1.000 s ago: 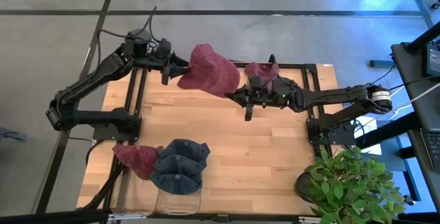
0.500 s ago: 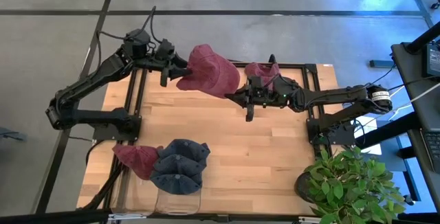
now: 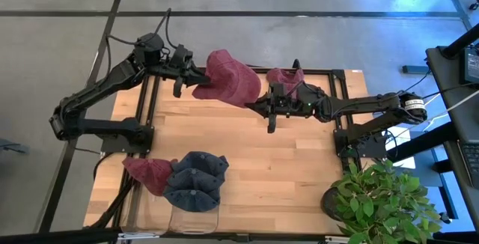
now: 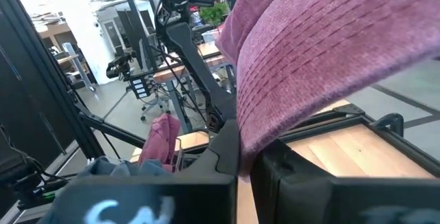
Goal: Pick & Place hat
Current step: Put the left red cap into the left transparent bin
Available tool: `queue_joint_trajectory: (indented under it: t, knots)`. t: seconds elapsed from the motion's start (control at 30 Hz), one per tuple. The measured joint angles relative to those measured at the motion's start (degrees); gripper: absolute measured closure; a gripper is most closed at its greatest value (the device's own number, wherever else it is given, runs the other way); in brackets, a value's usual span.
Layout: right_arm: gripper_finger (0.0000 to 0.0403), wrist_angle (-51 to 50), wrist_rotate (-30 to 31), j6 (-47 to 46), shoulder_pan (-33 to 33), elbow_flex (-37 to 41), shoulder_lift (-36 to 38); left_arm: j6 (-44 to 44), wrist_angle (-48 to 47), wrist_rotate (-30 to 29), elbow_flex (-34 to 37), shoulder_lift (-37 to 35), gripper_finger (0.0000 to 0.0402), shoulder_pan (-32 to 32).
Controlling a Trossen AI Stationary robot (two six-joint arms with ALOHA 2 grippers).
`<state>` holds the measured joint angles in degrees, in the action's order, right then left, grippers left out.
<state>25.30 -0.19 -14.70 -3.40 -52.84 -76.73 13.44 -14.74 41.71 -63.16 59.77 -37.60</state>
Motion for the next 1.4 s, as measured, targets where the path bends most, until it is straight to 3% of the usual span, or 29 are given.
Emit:
queue_joint_trajectory:
  t: [0.2, 0.4, 0.53, 0.83, 1.03, 1.23, 1.4]
  knots:
    - [0.0377, -0.13, 0.0, 0.07, 0.0, 0.0, 0.0, 0.11, -0.01, -0.02, 0.0, 0.0, 0.0378, 0.0]
    - [0.0327, -0.57, 0.0, 3.83, 0.0, 0.0, 0.0, 0.98, -1.38, 0.22, -3.61, -0.09, 0.0378, 0.0]
    - [0.0291, -2.14, 0.98, 6.33, -0.09, 0.0, 0.0, 1.31, -7.4, 0.31, -8.48, -0.11, 0.0378, 0.07]
    - [0.0254, -23.24, 11.22, 4.6, -1.94, 0.0, 0.0, 4.04, -23.15, 0.13, -19.77, -0.11, 0.0378, 5.25]
    - [0.0252, -35.06, 14.1, 1.77, -2.8, 0.0, 0.0, 5.63, -36.79, -0.68, -26.81, -0.11, 0.0378, 11.93]
    - [0.0252, -39.28, 14.14, -0.3, -3.26, 0.0, 0.0, 10.27, -49.42, -7.06, -31.6, -0.07, 0.0378, 24.06]
    - [0.0252, -41.3, 14.16, -3.05, -3.26, 0.0, 0.0, 18.07, -54.05, -8.9, -34.46, 0.19, 0.0378, 35.1]
